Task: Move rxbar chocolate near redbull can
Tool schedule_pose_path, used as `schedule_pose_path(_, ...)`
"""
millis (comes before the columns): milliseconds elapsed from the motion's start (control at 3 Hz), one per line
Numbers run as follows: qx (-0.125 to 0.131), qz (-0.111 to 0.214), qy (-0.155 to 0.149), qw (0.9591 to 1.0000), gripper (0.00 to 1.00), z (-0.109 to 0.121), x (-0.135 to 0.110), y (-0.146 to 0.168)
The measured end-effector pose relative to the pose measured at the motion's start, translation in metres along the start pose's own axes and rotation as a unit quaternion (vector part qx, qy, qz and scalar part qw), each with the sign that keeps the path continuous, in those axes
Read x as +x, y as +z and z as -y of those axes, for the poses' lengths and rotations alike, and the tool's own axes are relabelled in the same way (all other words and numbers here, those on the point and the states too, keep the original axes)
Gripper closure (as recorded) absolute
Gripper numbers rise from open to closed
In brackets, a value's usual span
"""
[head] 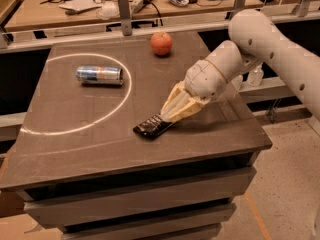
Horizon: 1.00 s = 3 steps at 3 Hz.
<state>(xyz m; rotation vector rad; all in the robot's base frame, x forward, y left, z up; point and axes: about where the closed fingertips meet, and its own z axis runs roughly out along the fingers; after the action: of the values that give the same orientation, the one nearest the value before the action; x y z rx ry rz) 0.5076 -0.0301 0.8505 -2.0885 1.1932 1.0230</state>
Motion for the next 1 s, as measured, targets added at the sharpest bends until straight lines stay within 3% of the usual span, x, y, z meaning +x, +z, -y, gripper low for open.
schedule_pose_path(333, 0.055, -0.034, 0.036, 0.9973, 1.0, 0.016, 0.002, -0.011)
schedule_pose_path(667, 0.119, -0.086, 0.092, 0.9849, 1.0, 0.026, 0.011, -0.022)
schedule_pose_path(1000, 0.221, -0.136, 0.176, 0.9496, 1.0, 0.052, 0.028, -0.027)
